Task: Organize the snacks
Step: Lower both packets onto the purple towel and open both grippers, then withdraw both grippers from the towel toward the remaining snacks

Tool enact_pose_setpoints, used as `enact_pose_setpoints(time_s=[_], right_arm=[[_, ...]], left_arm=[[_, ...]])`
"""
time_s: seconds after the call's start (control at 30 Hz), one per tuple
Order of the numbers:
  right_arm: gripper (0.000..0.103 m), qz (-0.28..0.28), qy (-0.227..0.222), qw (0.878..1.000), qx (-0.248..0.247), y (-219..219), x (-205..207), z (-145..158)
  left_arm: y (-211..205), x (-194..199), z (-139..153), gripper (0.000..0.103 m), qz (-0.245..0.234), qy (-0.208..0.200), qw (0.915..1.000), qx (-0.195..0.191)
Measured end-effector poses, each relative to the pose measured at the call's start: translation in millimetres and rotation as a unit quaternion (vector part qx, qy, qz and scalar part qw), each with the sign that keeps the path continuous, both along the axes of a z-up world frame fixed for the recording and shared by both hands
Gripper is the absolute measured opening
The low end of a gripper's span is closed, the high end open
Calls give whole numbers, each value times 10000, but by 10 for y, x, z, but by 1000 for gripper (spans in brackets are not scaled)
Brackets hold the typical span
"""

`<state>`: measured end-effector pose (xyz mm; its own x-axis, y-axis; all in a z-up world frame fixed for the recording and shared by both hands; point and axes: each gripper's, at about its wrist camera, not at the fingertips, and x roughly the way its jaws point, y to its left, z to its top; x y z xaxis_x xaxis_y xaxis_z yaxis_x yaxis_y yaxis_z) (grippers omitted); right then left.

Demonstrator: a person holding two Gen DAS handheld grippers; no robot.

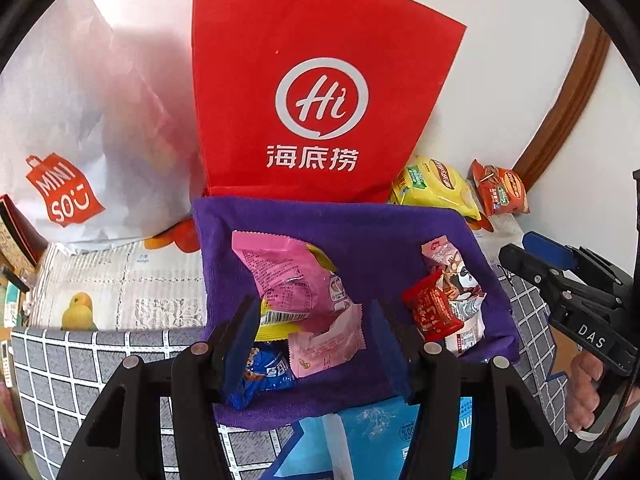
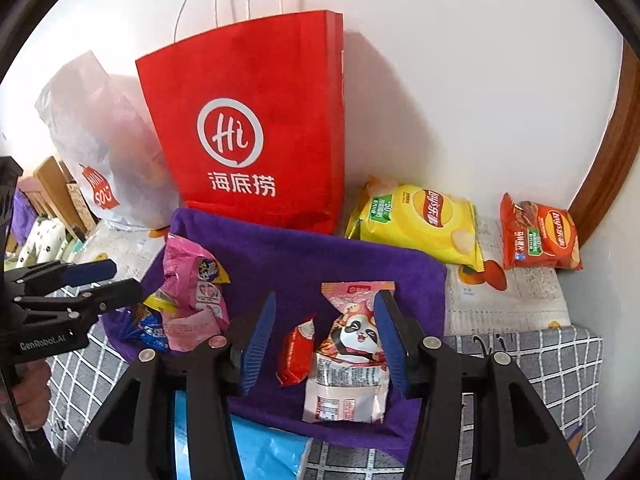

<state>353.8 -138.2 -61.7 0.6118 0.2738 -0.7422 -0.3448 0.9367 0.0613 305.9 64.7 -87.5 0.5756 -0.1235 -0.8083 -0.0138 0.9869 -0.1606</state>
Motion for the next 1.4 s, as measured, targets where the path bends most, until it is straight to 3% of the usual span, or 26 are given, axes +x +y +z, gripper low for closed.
enact_pose_setpoints(time_s=[0.2,0.47,0.63,0.83,1.17,1.33,1.4], right_arm=[[61,-65,-200,9997,-143,-14,-33,50],[75,-80,-54,9994,-325,-17,-26,84],[76,-150,3,9992,-358,-29,-35,99],[77,-264,-56,9992,-281,-68,-21,110],[77,-301,-179,9994,-36,-112,0,92],[77,-124,-241,9996,78,-55,-32,122],[77,-27,-227,9997,93,-19,-43,140]], left_arm=[[-46,-41,62,55,-92,-229,9997,-5],[-11,-61,80,56,-32,-372,9989,-272],[-7,-60,76,59,17,-425,9987,-281],[94,-40,12,60,109,-330,9960,-819],[90,-76,88,61,64,-587,9949,-820],[-25,-137,207,67,-108,-914,9952,-328],[-50,-162,250,67,-138,-1012,9942,-324]])
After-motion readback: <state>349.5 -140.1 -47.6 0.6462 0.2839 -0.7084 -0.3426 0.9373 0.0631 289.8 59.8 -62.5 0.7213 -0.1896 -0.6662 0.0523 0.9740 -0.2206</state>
